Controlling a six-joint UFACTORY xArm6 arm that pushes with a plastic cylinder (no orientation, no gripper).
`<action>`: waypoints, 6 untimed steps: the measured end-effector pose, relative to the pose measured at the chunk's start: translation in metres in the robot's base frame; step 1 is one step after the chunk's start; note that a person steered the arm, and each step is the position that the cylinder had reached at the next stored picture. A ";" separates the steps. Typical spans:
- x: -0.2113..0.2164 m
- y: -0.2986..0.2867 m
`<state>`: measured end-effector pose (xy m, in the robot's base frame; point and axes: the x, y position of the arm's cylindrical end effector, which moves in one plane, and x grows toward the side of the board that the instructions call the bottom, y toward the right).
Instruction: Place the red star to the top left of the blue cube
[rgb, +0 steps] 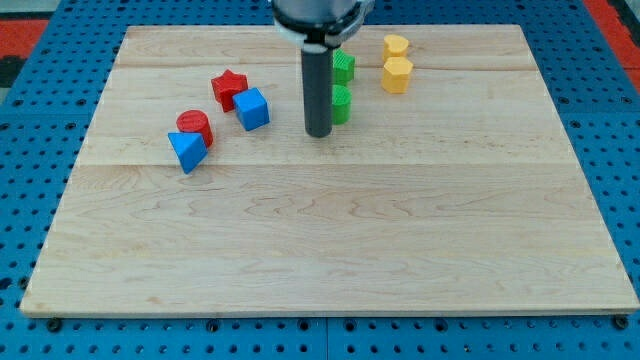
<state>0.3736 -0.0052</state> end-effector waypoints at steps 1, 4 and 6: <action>-0.036 -0.031; -0.060 -0.097; -0.074 -0.178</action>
